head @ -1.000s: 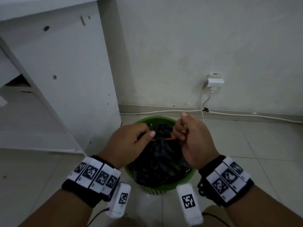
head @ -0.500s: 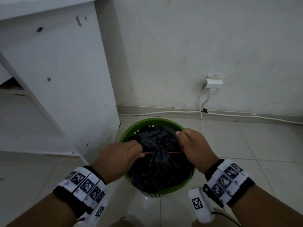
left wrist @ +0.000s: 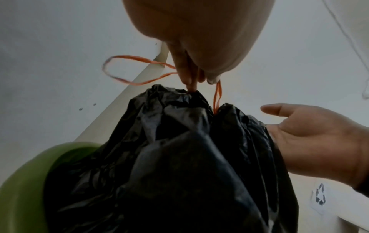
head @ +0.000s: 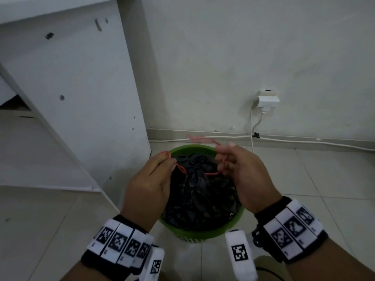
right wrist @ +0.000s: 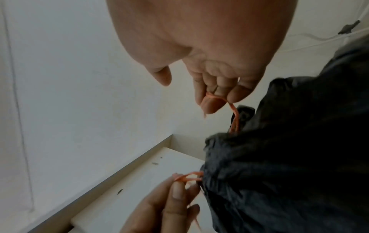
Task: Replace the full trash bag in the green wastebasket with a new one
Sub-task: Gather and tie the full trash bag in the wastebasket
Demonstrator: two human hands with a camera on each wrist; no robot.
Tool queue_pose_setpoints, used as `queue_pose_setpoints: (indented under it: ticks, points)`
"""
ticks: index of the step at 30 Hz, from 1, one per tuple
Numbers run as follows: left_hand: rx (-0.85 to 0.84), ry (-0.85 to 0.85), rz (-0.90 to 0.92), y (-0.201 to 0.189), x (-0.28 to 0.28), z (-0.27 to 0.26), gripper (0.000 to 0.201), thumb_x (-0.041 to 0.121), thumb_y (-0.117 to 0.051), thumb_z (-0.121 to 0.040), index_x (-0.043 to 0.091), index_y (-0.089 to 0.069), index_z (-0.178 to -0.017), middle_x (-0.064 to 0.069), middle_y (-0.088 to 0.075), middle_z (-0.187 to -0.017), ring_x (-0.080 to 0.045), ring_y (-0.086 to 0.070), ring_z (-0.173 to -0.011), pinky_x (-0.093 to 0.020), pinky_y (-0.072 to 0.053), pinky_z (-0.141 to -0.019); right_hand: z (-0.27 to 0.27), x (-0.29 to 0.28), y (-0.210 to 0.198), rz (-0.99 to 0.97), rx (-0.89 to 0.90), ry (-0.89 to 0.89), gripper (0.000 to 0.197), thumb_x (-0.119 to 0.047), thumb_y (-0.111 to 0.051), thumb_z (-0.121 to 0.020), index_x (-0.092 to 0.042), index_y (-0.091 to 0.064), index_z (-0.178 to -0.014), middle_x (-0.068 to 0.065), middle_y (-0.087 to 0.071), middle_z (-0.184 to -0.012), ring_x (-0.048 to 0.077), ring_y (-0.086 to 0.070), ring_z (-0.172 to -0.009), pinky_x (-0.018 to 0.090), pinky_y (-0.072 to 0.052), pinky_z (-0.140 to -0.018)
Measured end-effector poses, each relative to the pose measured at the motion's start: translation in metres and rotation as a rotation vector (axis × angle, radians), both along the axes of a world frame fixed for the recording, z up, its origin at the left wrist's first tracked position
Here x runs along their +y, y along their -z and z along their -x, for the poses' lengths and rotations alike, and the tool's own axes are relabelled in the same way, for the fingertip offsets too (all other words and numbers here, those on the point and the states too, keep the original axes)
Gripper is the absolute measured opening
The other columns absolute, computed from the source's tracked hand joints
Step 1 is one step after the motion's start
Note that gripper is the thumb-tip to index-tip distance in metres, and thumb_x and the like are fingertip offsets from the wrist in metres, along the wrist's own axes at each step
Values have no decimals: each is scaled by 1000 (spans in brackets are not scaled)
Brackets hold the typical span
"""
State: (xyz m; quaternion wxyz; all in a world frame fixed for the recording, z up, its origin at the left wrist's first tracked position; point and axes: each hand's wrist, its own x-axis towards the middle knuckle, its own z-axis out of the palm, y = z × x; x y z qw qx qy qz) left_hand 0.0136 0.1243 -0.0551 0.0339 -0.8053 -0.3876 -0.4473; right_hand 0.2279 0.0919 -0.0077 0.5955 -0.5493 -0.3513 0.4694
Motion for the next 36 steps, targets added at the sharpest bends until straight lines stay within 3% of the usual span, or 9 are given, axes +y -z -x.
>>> queue_pose_setpoints:
  ticks: [2, 5, 9, 15, 19, 22, 27, 33, 36]
  points:
    - [-8, 53, -26, -2, -2, -1, 19, 7, -64, -93, 1, -77, -106, -12, -73, -111, -23, -69, -101, -25, -48, -103, 4, 4, 3, -25, 81, 54, 32, -31, -49, -93, -13, -71, -107, 4, -71, -96, 17, -63, -84, 34, -46, -80]
    - [-21, 155, -52, -6, -4, -7, 17, 7, -67, -92, 4, -78, -105, -9, -74, -110, -22, -69, -101, -34, -52, -97, 16, 5, 10, -117, -406, -85, 51, -40, -43, -90, -18, -60, -132, -3, -63, -131, 8, -55, -120, 36, -40, -108]
    - [-78, 203, 6, -11, 0, -13, 22, 10, -59, -95, 7, -76, -107, -6, -74, -111, -16, -66, -105, -32, -50, -99, 30, 0, 27, -313, -965, -341, 35, -51, -38, -99, -28, -61, -112, -11, -65, -106, 11, -60, -103, 48, -45, -92]
    - [-215, 225, 554, -9, 9, -19, 22, 18, -60, -94, 31, -76, -100, 24, -72, -96, 3, -66, -92, -25, -54, -85, 36, -12, 47, -247, -995, -250, 47, -66, -45, -90, -30, -57, -118, -12, -67, -97, 11, -61, -92, 39, -51, -83]
    - [-355, 343, 837, 4, 1, -21, 23, 31, -54, -94, 26, -75, -103, 12, -74, -99, -8, -69, -97, -34, -55, -87, 35, -12, 50, -231, -877, -130, 29, -49, -52, -94, -27, -62, -111, -18, -67, -95, -1, -63, -90, 18, -51, -78]
    - [-347, 466, 907, 12, -8, -25, 26, 34, -58, -96, 19, -72, -111, 5, -74, -104, -11, -69, -100, -28, -54, -87, 31, -7, 45, -145, -757, -58, 16, -33, -53, -99, -22, -64, -103, -19, -65, -86, -9, -61, -84, 4, -42, -69]
    - [-256, 348, 826, 23, -5, -29, 17, 16, -56, -100, 19, -70, -92, 8, -72, -86, -6, -66, -81, -23, -51, -71, 28, -6, 48, -136, -900, -84, 38, -44, -48, -99, -18, -65, -76, -8, -62, -66, 5, -60, -69, 15, -42, -58]
    - [-425, 295, 890, 19, 4, -31, 8, 29, -57, -94, 26, -63, -99, 4, -73, -92, -13, -69, -86, -33, -55, -77, 22, -17, 48, -185, -886, -320, 50, -64, -57, -83, -28, -64, -117, -11, -49, -120, -5, -47, -112, 2, -31, -92]
    - [-527, 207, 1040, 18, 10, -34, 15, 24, -64, -95, 28, -53, -105, -2, -74, -96, -11, -71, -86, -28, -53, -75, 20, -22, 50, -216, -942, -387, 44, -49, -63, -89, -29, -56, -128, -20, -52, -115, -11, -47, -106, -1, -31, -91]
